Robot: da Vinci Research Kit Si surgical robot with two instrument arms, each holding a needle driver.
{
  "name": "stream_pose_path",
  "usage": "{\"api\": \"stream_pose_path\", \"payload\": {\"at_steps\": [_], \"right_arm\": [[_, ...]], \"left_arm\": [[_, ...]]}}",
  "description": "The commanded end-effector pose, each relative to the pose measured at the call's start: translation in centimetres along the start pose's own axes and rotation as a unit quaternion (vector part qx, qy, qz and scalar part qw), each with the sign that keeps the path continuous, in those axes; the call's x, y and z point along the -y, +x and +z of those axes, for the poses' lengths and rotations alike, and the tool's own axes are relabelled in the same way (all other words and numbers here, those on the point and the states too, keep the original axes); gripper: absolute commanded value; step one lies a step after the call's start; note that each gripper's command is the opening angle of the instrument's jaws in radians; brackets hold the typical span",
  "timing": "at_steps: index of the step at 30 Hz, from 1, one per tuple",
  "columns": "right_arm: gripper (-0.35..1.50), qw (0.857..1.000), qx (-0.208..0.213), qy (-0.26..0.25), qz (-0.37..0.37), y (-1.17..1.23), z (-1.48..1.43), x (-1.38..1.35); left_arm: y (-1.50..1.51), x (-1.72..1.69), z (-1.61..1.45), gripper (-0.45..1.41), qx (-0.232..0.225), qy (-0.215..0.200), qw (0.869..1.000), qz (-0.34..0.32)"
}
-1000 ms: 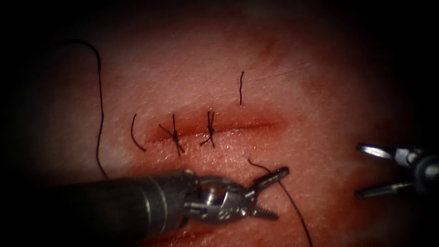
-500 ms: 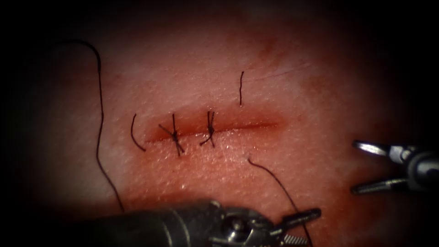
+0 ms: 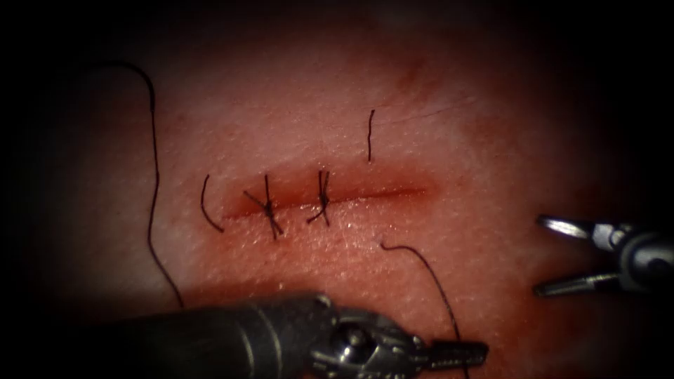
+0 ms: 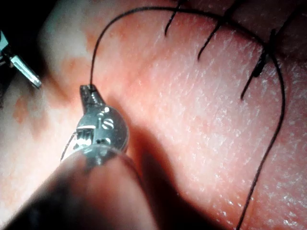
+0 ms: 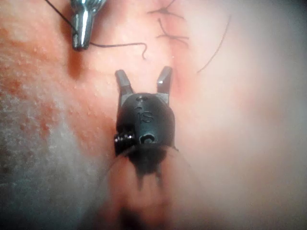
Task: Wound Closure
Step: Grab long end of suture with left grasper, then hold suture with right hand and regrasp longer length of suture with left jaws
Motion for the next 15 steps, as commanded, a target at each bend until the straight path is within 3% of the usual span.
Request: {"api": "stream_pose_path", "payload": {"at_steps": [1, 4, 9, 15], "right_arm": [[1.31, 1.000, -0.007, 0.004, -0.001, -0.05, 0.15, 0.01], [1.26, 1.000, -0.017, 0.017, 0.000, -0.10, 0.40, -0.02], [1.30, 0.999, -0.019, 0.025, -0.018, -0.14, 0.82, -0.04], [1.31, 0.998, -0.025, 0.024, -0.051, -0.12, 1.28, -0.01]], "left_arm": [[-0.05, 0.04, -0.01, -0.45, 0.004, 0.001, 1.000, 0.004], [-0.06, 0.23, -0.36, -0.45, 0.011, 0.002, 1.000, 0.004], [-0.09, 0.45, -0.67, -0.45, 0.015, 0.017, 1.000, 0.005], [-0.17, 0.50, -0.67, -0.45, 0.015, 0.017, 1.000, 0.002]]}}
